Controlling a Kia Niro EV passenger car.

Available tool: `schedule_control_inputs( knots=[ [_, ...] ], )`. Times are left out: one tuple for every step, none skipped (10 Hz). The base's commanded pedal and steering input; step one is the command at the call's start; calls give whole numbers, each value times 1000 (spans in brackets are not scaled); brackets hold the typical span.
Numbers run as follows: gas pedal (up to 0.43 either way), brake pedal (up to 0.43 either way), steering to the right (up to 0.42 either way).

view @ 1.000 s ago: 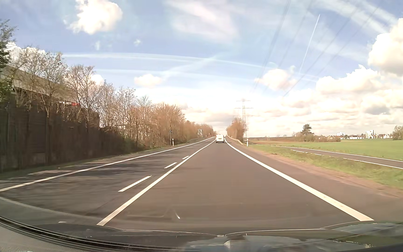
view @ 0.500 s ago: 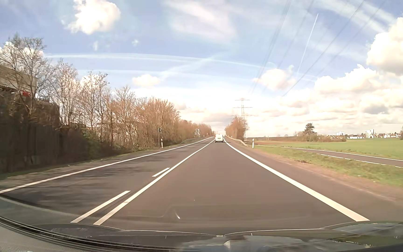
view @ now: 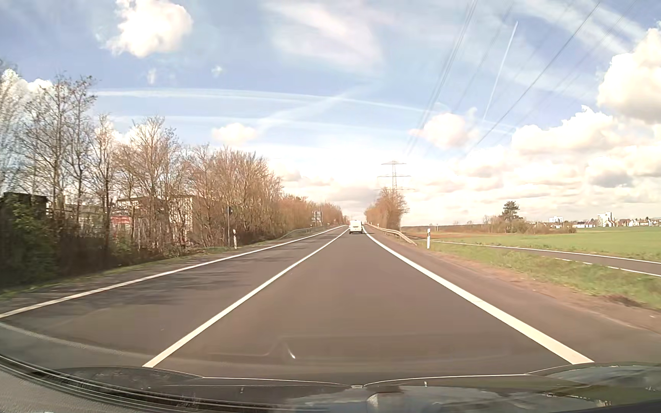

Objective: Follow the waypoints while adhering to traffic rules and regulations

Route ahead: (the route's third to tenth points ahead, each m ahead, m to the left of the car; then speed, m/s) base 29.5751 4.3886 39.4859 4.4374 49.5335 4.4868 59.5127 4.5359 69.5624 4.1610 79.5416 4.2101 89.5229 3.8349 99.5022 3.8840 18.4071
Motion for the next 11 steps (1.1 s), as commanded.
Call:
schedule_control_inputs(
  knots=[
    [299,0,5],
    [299,0,4],
    [299,0,3],
    [299,0,3],
    [299,0,2],
    [299,0,1],
    [299,0,2],
    [299,0,1],
    [299,0,-1],
    [299,0,-2],
    [299,0,-2]
  ],
)
